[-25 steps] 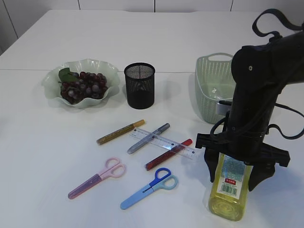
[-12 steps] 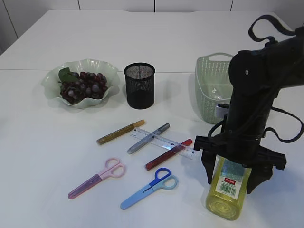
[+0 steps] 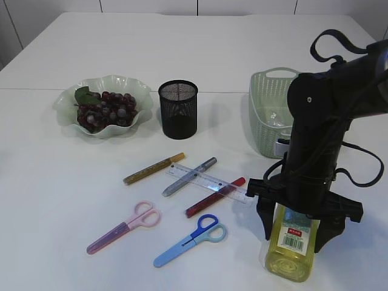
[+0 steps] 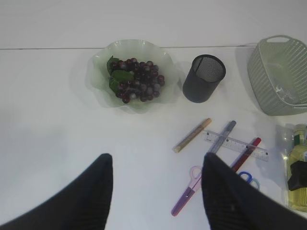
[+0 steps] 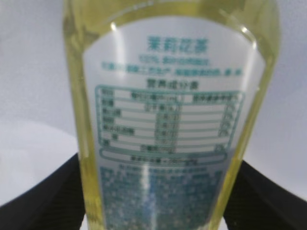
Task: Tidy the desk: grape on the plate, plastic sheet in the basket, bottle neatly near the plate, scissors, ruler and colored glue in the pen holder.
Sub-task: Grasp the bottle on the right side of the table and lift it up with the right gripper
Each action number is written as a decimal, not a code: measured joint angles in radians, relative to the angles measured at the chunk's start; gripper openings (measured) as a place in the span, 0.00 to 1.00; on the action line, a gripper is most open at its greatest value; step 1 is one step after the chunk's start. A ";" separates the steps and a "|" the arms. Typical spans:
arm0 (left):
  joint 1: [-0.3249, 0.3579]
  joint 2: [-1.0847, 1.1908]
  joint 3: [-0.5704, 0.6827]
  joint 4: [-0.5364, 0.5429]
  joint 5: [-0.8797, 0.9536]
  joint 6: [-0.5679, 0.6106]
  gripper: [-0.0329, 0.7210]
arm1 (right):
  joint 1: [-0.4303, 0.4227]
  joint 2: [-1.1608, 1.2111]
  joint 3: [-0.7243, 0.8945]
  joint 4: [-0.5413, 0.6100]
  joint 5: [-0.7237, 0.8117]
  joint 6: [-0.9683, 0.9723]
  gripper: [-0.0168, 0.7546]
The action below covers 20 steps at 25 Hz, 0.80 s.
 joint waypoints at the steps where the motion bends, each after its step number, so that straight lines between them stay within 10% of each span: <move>1: 0.000 0.000 0.000 0.000 0.000 0.000 0.62 | 0.000 0.000 0.000 0.000 -0.001 0.000 0.80; 20: 0.000 0.000 0.000 0.000 0.000 0.000 0.62 | 0.000 0.006 -0.003 -0.023 -0.007 0.005 0.71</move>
